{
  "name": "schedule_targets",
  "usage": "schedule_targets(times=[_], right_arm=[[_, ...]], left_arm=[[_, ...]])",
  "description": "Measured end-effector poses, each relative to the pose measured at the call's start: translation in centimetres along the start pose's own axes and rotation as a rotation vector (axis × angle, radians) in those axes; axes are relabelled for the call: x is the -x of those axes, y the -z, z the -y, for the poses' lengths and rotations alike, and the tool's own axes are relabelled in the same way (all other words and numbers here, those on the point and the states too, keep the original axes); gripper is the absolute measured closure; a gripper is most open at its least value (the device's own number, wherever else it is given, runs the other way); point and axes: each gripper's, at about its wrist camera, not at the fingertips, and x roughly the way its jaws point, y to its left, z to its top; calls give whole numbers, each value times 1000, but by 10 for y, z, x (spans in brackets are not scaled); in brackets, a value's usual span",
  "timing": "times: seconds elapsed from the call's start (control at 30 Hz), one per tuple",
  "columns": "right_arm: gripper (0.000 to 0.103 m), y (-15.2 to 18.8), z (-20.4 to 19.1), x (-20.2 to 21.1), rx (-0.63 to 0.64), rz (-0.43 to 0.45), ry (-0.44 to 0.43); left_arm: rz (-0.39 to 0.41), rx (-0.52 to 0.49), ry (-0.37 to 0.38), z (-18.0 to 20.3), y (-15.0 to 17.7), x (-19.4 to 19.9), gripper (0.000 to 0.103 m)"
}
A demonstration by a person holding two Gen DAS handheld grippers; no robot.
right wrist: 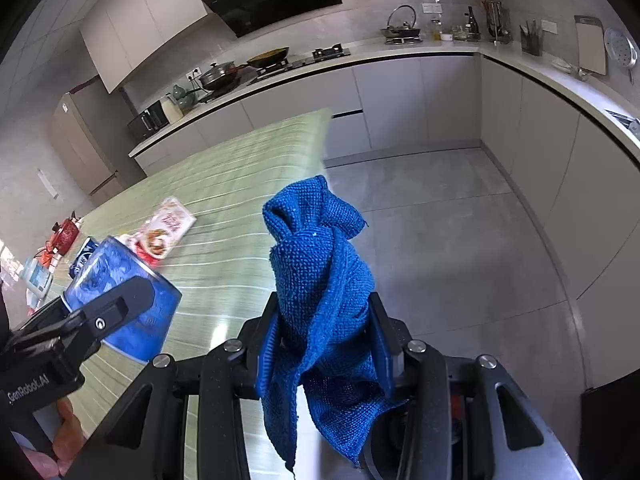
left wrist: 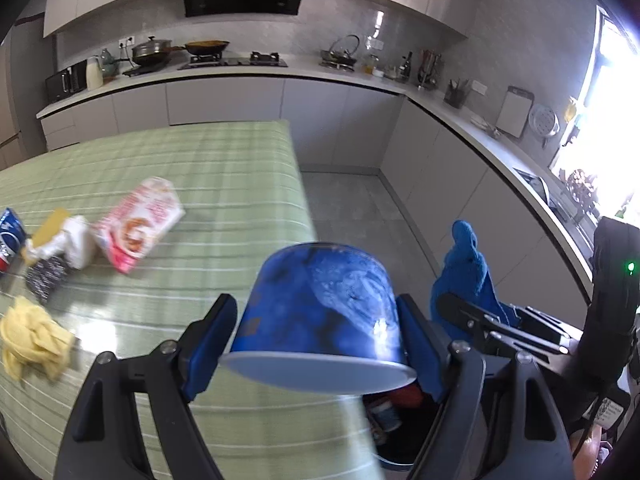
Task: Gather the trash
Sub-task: 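Lift the blue cup and blue cloth and carry both over the black bucket, then open both grippers to drop the blue cup and cloth into the bucket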
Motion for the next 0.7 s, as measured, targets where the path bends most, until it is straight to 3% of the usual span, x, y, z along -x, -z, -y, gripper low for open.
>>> schedule_targets(times=[0.33,0.7], right_arm=[[60,38,94,16,-37,-52,46],[60,93,150,23,-98,-129,88]], left_arm=[[-77,-40,33,77,30,-32,22],[-196,-113,28,118,76,-61,22]])
